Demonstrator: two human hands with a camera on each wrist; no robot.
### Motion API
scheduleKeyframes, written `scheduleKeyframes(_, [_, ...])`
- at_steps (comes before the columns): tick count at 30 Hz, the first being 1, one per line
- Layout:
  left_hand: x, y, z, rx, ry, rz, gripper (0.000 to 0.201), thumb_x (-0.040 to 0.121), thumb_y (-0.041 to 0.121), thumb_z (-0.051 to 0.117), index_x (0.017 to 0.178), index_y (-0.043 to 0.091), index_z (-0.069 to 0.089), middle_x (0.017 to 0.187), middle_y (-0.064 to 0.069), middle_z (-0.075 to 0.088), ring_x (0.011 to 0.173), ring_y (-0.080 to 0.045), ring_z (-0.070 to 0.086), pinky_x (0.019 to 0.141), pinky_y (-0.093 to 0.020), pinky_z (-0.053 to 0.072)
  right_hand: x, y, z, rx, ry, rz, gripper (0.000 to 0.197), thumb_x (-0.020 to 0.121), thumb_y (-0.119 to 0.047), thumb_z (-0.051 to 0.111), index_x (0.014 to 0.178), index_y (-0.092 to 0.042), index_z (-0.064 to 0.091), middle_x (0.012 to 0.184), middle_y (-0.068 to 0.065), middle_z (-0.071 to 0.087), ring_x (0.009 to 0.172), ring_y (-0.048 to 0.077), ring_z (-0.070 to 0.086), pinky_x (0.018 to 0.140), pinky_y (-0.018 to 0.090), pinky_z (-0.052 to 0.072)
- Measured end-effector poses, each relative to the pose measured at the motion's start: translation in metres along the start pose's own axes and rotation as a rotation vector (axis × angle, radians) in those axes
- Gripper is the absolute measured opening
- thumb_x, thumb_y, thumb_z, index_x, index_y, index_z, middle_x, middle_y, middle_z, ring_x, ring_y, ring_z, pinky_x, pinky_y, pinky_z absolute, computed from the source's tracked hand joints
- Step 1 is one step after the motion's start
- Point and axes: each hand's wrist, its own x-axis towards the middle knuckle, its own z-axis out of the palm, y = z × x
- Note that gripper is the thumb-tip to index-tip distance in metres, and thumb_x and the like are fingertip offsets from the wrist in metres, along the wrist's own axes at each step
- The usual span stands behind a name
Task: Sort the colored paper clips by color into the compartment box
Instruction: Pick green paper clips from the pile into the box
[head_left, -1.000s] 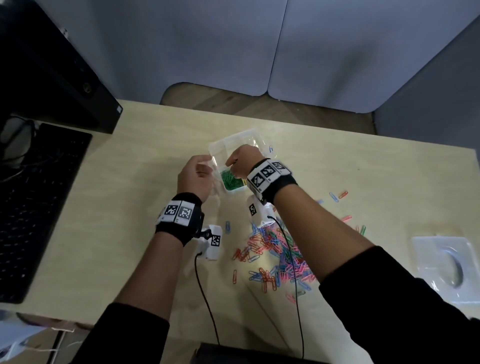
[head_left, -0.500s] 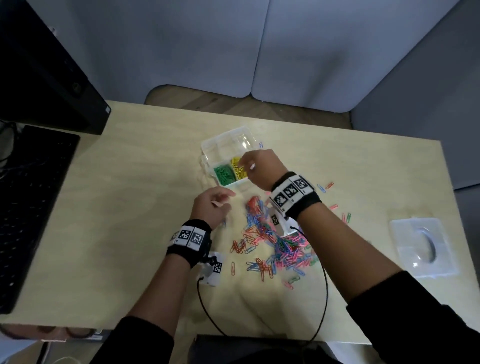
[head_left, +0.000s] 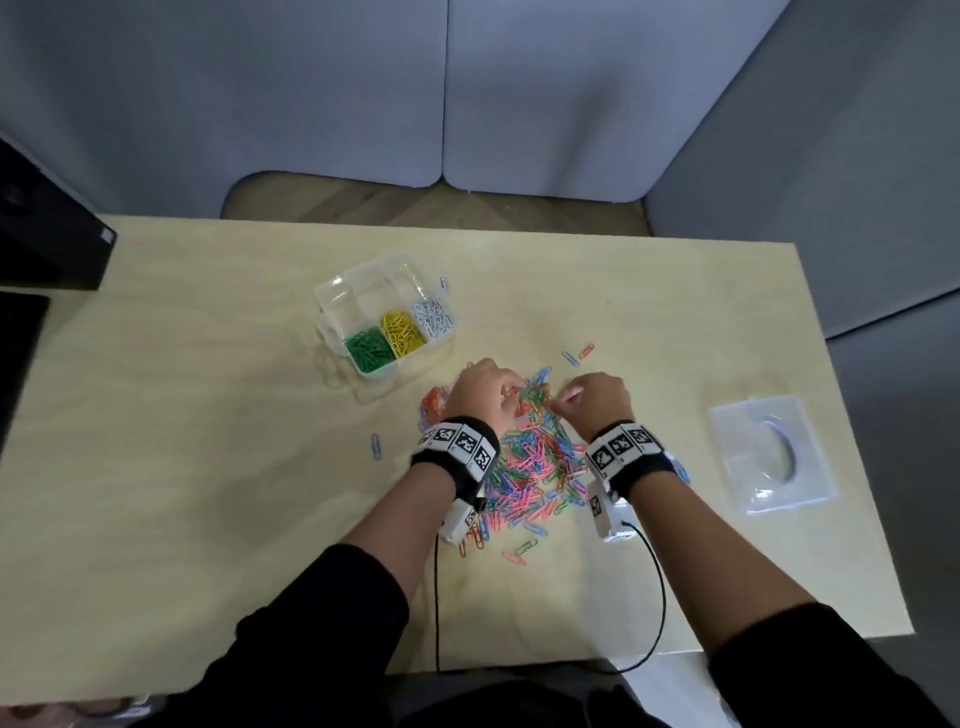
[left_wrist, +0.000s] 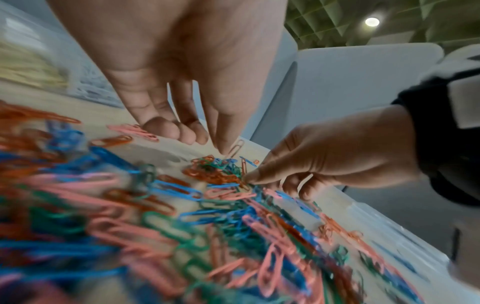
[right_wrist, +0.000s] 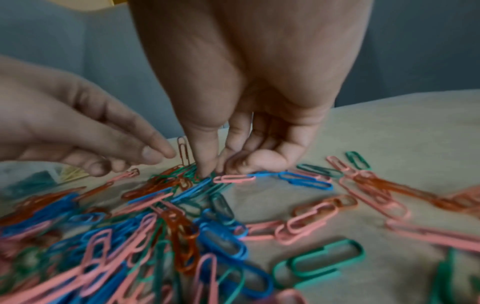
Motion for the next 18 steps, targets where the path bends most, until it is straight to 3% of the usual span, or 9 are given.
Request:
scheduleKeyframes(2, [0.008, 0.011, 0.008, -0.015, 0.019, -0.086, 0.011, 0.086, 0.025, 0.071, 0.095, 0.022, 0.076, 0.088, 0.003, 0.059, 0.081, -0.014, 0.056, 0.071, -0.022, 0.042, -0.001, 0.005, 0.007, 0.024, 0.006, -0.022, 0.011, 0.079, -0.034, 0.072, 0.077, -0.025, 0.077, 0.081, -0.006, 0.075, 0.072, 0.014, 0.069, 0.071, 0.029, 0.058])
scheduleKeyframes(5, [0.015, 0.020, 0.020, -0.022, 0.028, -0.178, 0.022, 0.079, 0.034, 0.078, 0.096, 0.020, 0.075, 0.095, 0.000, 0.064, 0.084, -0.017, 0.062, 0.073, -0.026, 0.051, -0.002, 0.013, 0.012, 0.047, -0.028, -0.074, 0.013, 0.082, -0.032, 0.066, 0.080, -0.025, 0.077, 0.083, -0.004, 0.076, 0.074, 0.016, 0.070, 0.073, 0.032, 0.059])
scheduleKeyframes(12, [0.004, 0.031, 0.032, -0.044, 0.001, -0.174, 0.010, 0.085, 0.025, 0.073, 0.088, 0.016, 0.078, 0.085, 0.003, 0.074, 0.074, -0.011, 0.066, 0.074, -0.027, 0.057, 0.005, 0.044, -0.005, 0.289, -0.026, -0.123, 0.013, 0.079, -0.017, 0.070, 0.068, -0.017, 0.065, 0.070, 0.000, 0.071, 0.069, 0.020, 0.070, 0.072, 0.034, 0.058])
scheduleKeyframes(15, [-0.004, 0.028, 0.026, -0.130, 0.044, -0.206, 0.007, 0.085, 0.018, 0.073, 0.090, 0.016, 0.077, 0.085, 0.004, 0.074, 0.075, -0.007, 0.067, 0.076, -0.026, 0.058, 0.004, 0.053, -0.017, 0.483, -0.066, -0.089, 0.006, 0.078, -0.008, 0.072, 0.078, -0.006, 0.065, 0.068, 0.008, 0.071, 0.062, 0.021, 0.071, 0.064, 0.031, 0.058])
scheduleKeyframes(18, [-0.009, 0.022, 0.017, -0.189, 0.085, -0.254, 0.019, 0.083, 0.010, 0.072, 0.101, 0.019, 0.074, 0.086, 0.005, 0.073, 0.077, -0.005, 0.067, 0.073, -0.020, 0.056, 0.002, 0.055, -0.023, 0.803, -0.195, -0.028, 0.017, 0.079, 0.000, 0.071, 0.095, -0.004, 0.069, 0.070, 0.015, 0.071, 0.066, 0.026, 0.071, 0.074, 0.039, 0.061])
